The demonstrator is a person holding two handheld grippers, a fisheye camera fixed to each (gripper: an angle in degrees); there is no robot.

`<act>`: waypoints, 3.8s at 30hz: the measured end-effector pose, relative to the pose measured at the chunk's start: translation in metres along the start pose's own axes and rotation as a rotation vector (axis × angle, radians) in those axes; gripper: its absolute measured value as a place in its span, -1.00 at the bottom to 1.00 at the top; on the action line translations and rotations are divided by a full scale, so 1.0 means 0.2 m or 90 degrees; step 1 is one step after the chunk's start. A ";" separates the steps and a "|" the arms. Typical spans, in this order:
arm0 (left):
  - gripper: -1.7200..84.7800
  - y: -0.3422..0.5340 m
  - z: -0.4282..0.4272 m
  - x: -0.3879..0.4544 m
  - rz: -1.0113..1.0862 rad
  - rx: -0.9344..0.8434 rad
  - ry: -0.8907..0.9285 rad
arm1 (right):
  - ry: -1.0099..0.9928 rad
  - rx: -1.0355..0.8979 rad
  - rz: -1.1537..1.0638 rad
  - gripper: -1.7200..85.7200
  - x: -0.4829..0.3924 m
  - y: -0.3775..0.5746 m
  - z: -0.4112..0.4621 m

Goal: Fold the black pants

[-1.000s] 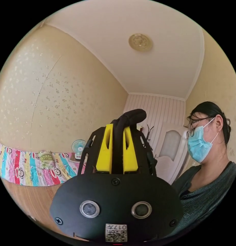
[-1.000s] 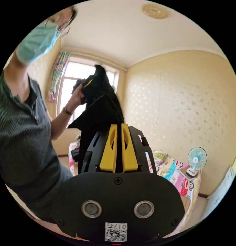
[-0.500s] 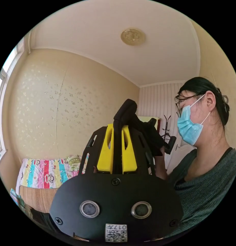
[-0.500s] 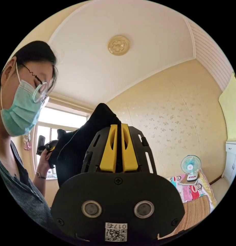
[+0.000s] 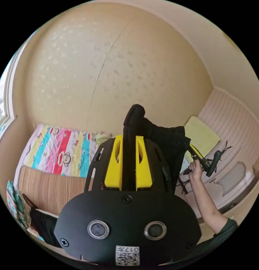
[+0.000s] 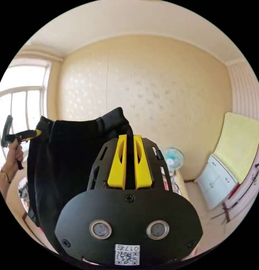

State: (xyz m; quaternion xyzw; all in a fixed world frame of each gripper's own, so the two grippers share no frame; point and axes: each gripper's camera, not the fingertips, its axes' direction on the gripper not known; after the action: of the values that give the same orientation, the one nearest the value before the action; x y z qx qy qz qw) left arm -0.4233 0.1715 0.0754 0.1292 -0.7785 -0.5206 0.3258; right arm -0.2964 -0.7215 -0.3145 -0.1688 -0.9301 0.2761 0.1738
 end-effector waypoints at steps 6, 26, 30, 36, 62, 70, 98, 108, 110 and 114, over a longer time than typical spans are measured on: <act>-0.81 0.44 0.51 -0.83 -0.120 -0.249 -0.047 | -0.100 -0.299 0.030 -0.95 0.51 0.91 0.64; -0.89 2.34 0.61 -2.08 -0.313 -0.733 -0.089 | -0.136 -0.966 0.109 -0.95 1.93 3.53 -0.10; -0.97 2.44 0.58 -2.14 -0.308 -0.775 -0.168 | -0.024 -0.926 0.202 -0.95 2.21 3.51 -0.18; -0.98 2.75 0.31 -2.05 -0.453 -0.747 -0.145 | 0.002 -0.928 0.247 -0.95 2.14 3.65 -0.66; -0.98 2.87 -0.61 -2.07 -0.399 -0.934 -0.134 | -0.275 -0.960 0.425 -0.88 3.34 3.50 -2.31; -0.96 2.63 -0.48 -1.82 -0.302 -0.767 -0.028 | -0.630 -0.768 0.560 -0.92 3.55 3.25 -2.69; -0.96 2.67 -0.38 -1.57 -0.367 -0.782 0.134 | -0.678 -0.957 0.310 -0.66 3.80 3.32 -1.62; -0.96 2.76 -0.47 -1.63 -0.400 -0.753 0.154 | -0.393 -0.661 0.510 -0.64 3.93 3.33 -0.46; -0.96 2.77 -0.51 -1.66 -0.431 -0.734 0.166 | -0.352 -0.635 0.544 -0.66 3.91 3.42 -0.33; -0.96 2.76 -0.57 -1.69 -0.458 -0.710 0.175 | -0.298 -0.568 0.591 -0.74 3.79 3.57 -0.09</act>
State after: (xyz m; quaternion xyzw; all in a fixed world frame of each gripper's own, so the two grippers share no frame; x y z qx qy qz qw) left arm -0.0183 0.5052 0.4723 0.2575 -0.2534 -0.8993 0.2464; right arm -0.8022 0.1617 -0.5336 -0.5411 -0.7993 -0.0585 -0.2546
